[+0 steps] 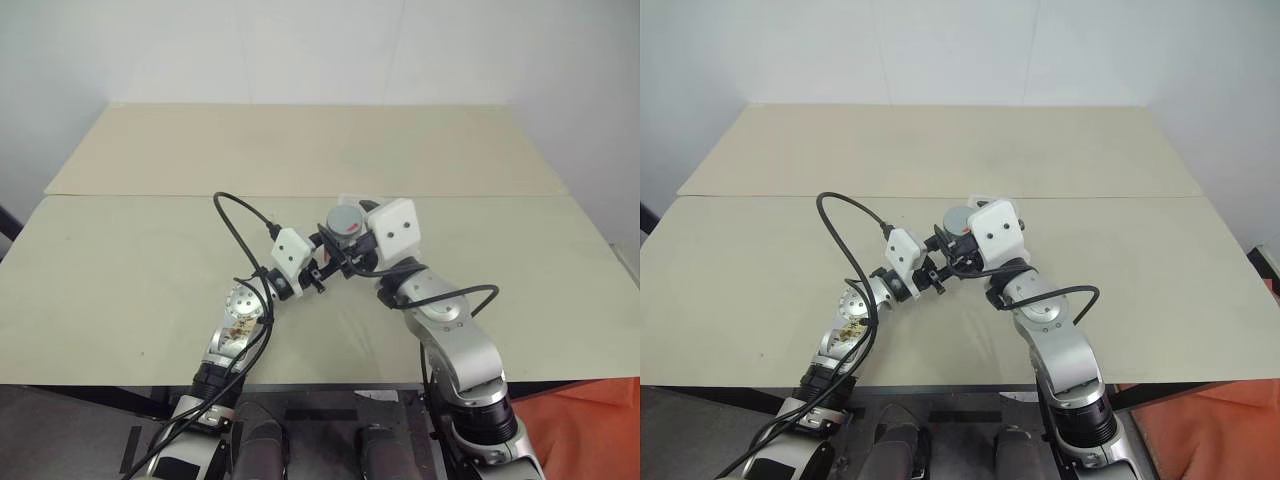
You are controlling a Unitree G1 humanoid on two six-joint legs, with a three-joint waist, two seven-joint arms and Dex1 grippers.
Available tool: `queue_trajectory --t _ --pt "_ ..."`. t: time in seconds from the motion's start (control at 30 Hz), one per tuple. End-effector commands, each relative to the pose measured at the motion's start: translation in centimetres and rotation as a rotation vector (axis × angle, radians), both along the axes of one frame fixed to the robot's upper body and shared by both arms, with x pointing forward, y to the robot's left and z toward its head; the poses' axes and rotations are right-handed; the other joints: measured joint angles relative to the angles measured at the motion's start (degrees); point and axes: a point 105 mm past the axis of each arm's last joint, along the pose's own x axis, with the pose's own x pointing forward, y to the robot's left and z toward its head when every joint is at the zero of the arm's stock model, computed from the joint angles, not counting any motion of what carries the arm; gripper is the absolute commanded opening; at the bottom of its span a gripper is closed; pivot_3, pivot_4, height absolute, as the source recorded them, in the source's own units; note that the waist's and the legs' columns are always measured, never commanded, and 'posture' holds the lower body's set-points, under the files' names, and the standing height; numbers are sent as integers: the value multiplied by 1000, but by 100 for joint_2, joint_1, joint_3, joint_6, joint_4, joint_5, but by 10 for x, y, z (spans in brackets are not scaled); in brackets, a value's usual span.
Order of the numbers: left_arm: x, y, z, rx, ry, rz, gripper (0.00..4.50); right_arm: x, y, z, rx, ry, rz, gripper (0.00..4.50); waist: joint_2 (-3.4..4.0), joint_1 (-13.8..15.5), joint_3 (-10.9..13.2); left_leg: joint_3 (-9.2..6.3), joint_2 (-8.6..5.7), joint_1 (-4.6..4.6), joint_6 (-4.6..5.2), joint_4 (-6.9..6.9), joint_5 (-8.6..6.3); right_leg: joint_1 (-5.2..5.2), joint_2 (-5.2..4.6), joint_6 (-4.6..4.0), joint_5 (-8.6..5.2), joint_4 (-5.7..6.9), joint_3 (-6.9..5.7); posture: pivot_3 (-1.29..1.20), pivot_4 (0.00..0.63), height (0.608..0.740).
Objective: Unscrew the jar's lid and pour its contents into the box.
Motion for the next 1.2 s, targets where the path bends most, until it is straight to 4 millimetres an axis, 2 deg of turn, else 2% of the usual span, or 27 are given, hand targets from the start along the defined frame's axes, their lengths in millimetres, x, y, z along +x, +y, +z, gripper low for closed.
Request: queue_trajectory --t 0.03,0.07,0.1,0.33,0.5,0.7,0.8,0.93,1.2 --pt "-3 -3 11 -6 -41 -12 1924 -4 -2 15 24 -66 -1 3156 0 0 0 0 0 0 0 0 0 0 0 0 0 0 0 0 150 740" --pt "-3 -3 11 -6 -41 -13 1924 -4 -2 14 24 -64 1 2885 0 0 0 0 0 0 0 0 0 0 0 0 0 0 0 0 150 740" --pt "-3 -3 10 -3 -41 -14 1924 -3 -2 14 24 -61 1 2808 0 0 0 0 0 0 0 0 0 0 0 0 0 0 0 0 150 740" --pt "-4 -3 9 5 -39 -27 1924 -1 -4 13 14 -60 0 2808 0 -1 0 0 0 0 0 0 0 0 0 0 0 0 0 0 150 740" --pt "-14 -2 11 13 -45 -103 1924 -5 -6 14 -27 -59 127 2808 0 -6 0 1 0 0 0 0 0 1 0 0 0 -1 0 0 150 740" --pt "-30 3 15 31 -57 -214 1924 -15 -9 24 -106 -57 405 2808 0 -10 0 0 1 2 1 0 0 3 0 0 0 -2 0 0 150 740" --pt "-40 4 18 19 -51 -290 1924 -25 -7 21 -208 -58 596 2808 0 -10 0 1 1 3 1 -1 0 4 0 0 0 -3 0 0 150 740" --pt "-50 3 20 19 -47 -366 1924 -31 -6 17 -252 -24 826 2808 0 -10 0 2 3 9 1 -2 0 9 1 0 0 -5 0 0 150 740" --pt "-57 1 22 19 -49 -402 1924 -16 -9 12 -363 51 1101 2808 0 -9 1 12 4 19 1 -2 0 16 1 0 0 -5 0 0 150 740"
